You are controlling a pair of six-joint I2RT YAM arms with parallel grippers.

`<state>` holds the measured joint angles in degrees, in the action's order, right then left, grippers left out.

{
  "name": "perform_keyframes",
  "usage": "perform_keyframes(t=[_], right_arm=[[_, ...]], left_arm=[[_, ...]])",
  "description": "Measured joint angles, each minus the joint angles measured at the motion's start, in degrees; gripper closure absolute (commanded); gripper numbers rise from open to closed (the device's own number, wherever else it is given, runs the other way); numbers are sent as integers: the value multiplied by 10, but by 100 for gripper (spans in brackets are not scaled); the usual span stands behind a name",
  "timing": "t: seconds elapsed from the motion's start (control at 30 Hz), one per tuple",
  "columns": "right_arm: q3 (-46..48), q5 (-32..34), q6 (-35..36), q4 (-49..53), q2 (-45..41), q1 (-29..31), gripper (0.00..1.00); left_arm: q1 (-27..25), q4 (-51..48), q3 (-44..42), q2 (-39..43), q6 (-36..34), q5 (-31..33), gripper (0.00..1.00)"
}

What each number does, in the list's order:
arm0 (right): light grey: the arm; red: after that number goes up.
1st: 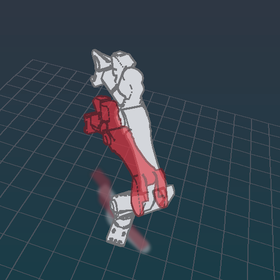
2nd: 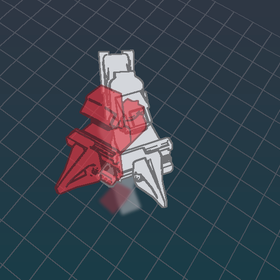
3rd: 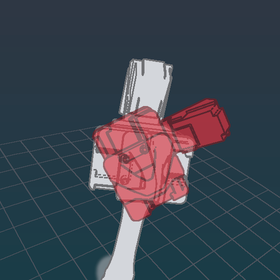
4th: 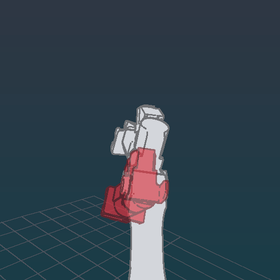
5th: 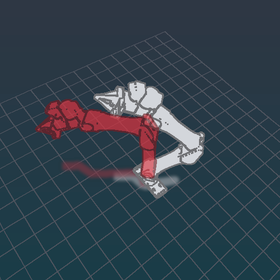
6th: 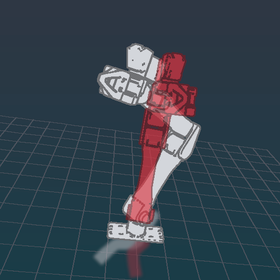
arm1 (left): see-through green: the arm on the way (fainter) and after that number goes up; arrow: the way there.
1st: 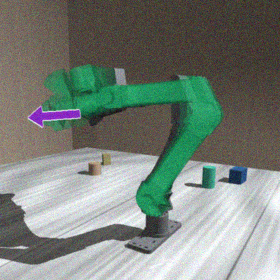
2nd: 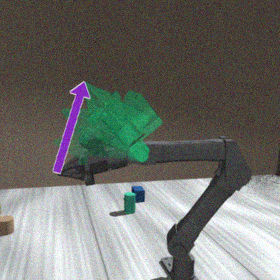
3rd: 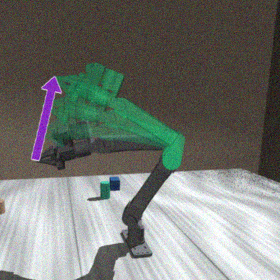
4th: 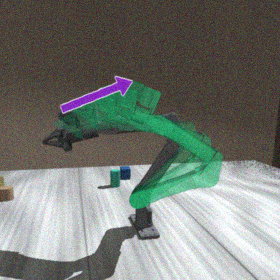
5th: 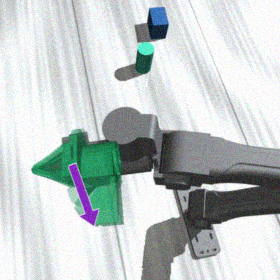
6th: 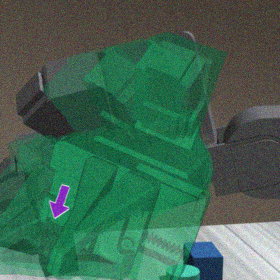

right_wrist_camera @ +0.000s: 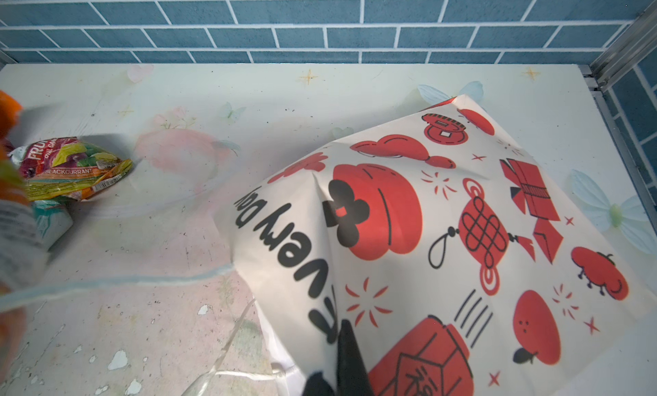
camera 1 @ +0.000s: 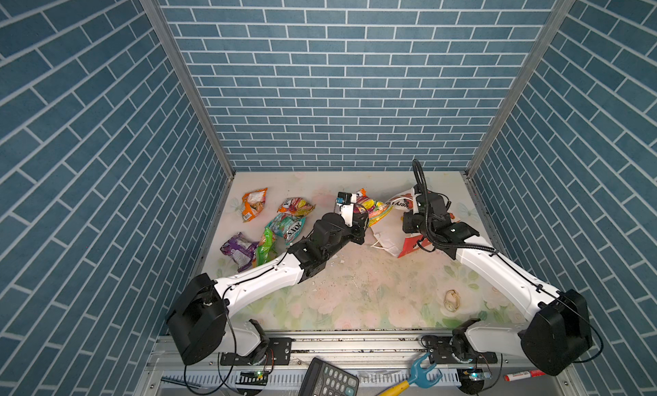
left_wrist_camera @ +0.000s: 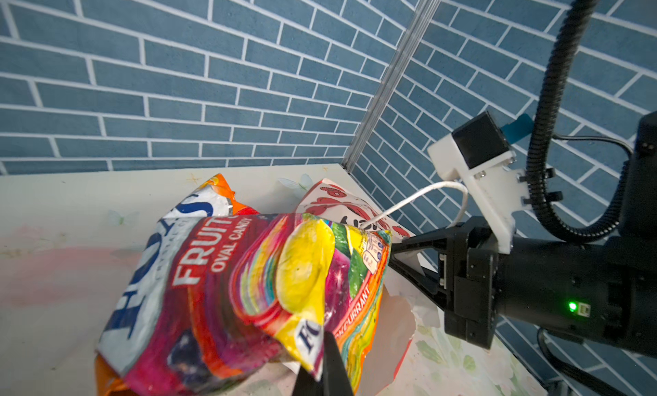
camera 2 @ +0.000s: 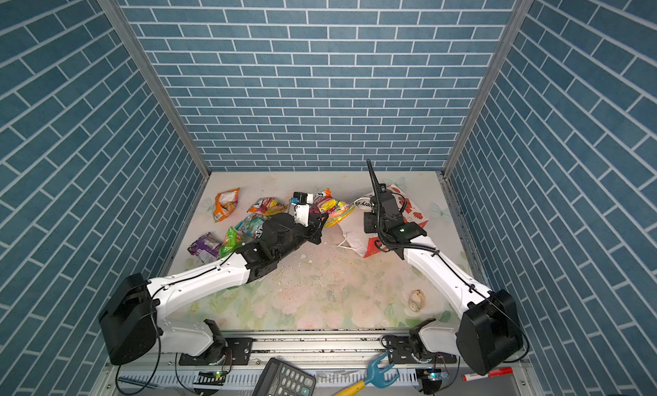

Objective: Take the snacks out of the paper bag
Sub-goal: 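Carry the Fox's Fruits packet to the snack pile and open the left gripper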

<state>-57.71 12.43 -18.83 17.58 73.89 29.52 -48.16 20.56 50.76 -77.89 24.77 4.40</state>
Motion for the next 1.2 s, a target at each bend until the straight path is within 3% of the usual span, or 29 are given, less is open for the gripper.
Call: perform_keyframes(t=[0.27,0.6,0.93,1.2], right_arm=[[0,-1,-15,0,1,0,100],[0,-2,-20,3,2,0,100],[0,-4,-24,6,2,0,100],[0,-6,-35,11,2,0,100]], left_arm=[[57,-10,-29,74,-13,25,100],[138,-42,-46,106,-13,34,100],[233,-61,-62,100,0,27,100],[299,-62,-62,7,22,0,100]])
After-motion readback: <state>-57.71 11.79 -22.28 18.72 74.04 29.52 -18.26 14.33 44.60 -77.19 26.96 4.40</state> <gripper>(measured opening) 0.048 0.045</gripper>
